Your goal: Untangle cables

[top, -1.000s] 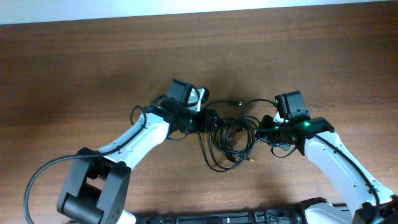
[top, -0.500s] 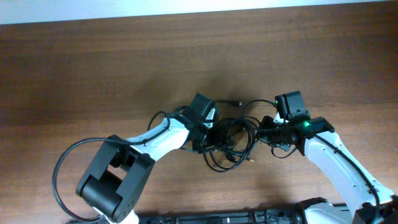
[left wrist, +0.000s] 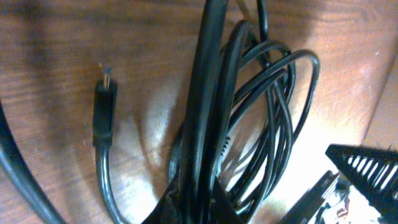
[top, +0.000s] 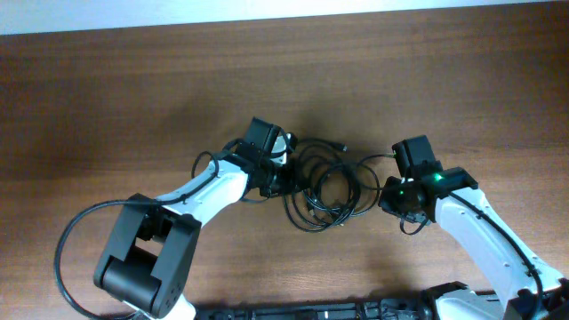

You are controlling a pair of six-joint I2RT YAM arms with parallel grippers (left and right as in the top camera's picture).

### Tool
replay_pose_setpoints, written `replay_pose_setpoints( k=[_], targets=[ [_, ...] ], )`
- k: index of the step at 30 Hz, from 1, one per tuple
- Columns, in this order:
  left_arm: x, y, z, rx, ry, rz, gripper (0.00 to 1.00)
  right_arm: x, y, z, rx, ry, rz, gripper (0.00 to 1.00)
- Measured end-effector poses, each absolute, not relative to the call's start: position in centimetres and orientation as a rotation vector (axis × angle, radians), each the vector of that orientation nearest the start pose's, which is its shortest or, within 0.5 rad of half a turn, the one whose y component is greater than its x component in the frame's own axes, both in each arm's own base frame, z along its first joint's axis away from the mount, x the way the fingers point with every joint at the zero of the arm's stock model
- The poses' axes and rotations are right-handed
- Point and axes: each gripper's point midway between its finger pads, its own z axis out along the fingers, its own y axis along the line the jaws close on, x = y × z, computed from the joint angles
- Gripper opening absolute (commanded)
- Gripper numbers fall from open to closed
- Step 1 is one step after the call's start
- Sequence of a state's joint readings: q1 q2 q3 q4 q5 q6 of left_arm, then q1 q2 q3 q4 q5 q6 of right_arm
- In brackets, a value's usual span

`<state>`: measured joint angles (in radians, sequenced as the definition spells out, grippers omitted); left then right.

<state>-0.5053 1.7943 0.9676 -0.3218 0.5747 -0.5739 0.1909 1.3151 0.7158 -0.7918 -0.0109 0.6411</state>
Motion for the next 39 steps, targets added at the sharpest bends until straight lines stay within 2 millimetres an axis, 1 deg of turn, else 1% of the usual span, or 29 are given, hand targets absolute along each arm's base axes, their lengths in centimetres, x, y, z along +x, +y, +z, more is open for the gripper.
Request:
replay_pose_setpoints(
  k=[1, 2, 3, 4, 5, 6, 7, 9, 11, 12, 15, 16, 17, 18, 19, 20, 22, 24, 25, 28, 31, 34, 37, 39],
  targets=[
    [28.2, -26.6, 3.1, 0.115, 2.903, -1.042, 0.00, 23.4, 4.9, 4.0, 0.654, 2.886, 0.149, 0.52],
    [27.2, -27.3, 3.0, 0.214, 2.906, -1.033, 0.00, 24.1, 5.5, 4.2, 0.604, 2.870, 0.201, 0.54],
    [26.6, -27.9, 3.0, 0.282, 2.896, -1.033, 0.00, 24.8, 6.2, 4.3, 0.525, 2.858, 0.259, 0.56],
    [26.2, -28.6, 3.2, 0.378, 2.866, -1.044, 0.00, 26.5, 8.1, 5.3, 0.320, 2.805, 0.398, 0.62],
    [25.8, -29.1, 3.5, 0.449, 2.840, -1.065, 0.00, 27.2, 9.5, 5.9, 0.158, 2.769, 0.487, 0.63],
    [25.7, -29.5, 3.9, 0.525, 2.799, -1.098, 0.00, 27.5, 10.3, 6.3, 0.044, 2.740, 0.530, 0.63],
    [25.5, -29.8, 4.5, 0.594, 2.759, -1.125, 0.00, 27.5, 11.0, 6.6, -0.116, 2.710, 0.562, 0.63],
    [25.1, -30.3, 6.2, 0.723, 2.661, -1.172, 0.00, 26.9, 11.4, 6.6, -0.297, 2.698, 0.567, 0.63],
    [25.1, -30.5, 8.0, 0.787, 2.581, -1.188, 0.00, 26.4, 11.4, 6.4, -0.421, 2.688, 0.545, 0.63],
    [25.1, -30.5, 8.4, 0.797, 2.565, -1.190, 0.00, 26.4, 11.2, 6.3, -0.457, 2.680, 0.523, 0.63],
    [24.5, -30.2, 8.6, 0.827, 2.570, -1.186, 0.00, 26.8, 10.3, 6.0, -0.500, 2.674, 0.428, 0.63],
    [24.5, -30.2, 8.6, 0.832, 2.569, -1.185, 0.00, 26.9, 10.1, 6.0, -0.511, 2.671, 0.411, 0.60],
    [24.4, -30.2, 8.6, 0.843, 2.564, -1.190, 0.00, 27.0, 10.1, 6.0, -0.519, 2.667, 0.403, 0.52],
    [24.2, -30.3, 8.8, 0.853, 2.556, -1.209, 0.00, 27.0, 10.0, 6.0, -0.528, 2.663, 0.393, 0.34],
    [24.0, -30.4, 9.0, 0.867, 2.545, -1.233, 0.00, 27.0, 10.0, 6.0, -0.526, 2.663, 0.392, 0.27],
    [23.9, -30.5, 9.1, 0.871, 2.541, -1.240, 0.00, 27.0, 10.0, 6.0, -0.528, 2.663, 0.391, 0.22],
    [23.9, -30.5, 9.1, 0.879, 2.536, -1.243, 0.00, 27.0, 9.9, 6.0, -0.520, 2.666, 0.389, 0.22],
    [23.7, -30.7, 9.4, 0.899, 2.518, -1.267, 0.00, 27.0, 9.9, 6.0, -0.521, 2.669, 0.389, 0.29],
    [23.4, -30.8, 9.6, 0.922, 2.500, -1.292, 0.00, 27.0, 9.9, 6.0, -0.520, 2.670, 0.389, 0.29],
    [22.5, -31.3, 10.6, 1.017, 2.417, -1.385, 0.00, 26.9, 9.9, 5.9, -0.519, 2.672, 0.390, 0.29],
    [22.1, -31.5, 11.0, 1.047, 2.386, -1.424, 0.00, 26.9, 9.9, 5.9, -0.519, 2.672, 0.390, 0.30],
    [21.8, -31.6, 11.2, 1.068, 2.364, -1.445, 0.00, 26.8, 10.5, 6.1, -0.528, 2.663, 0.435, 0.29],
    [21.7, -31.6, 11.3, 1.071, 2.359, -1.459, 0.00, 27.0, 11.5, 6.7, -0.544, 2.623, 0.512, 0.29],
    [22.0, -31.4, 11.4, 1.056, 2.357, -1.466, 0.00, 27.1, 12.1, 7.0, -0.556, 2.601, 0.558, 0.29]
  ],
)
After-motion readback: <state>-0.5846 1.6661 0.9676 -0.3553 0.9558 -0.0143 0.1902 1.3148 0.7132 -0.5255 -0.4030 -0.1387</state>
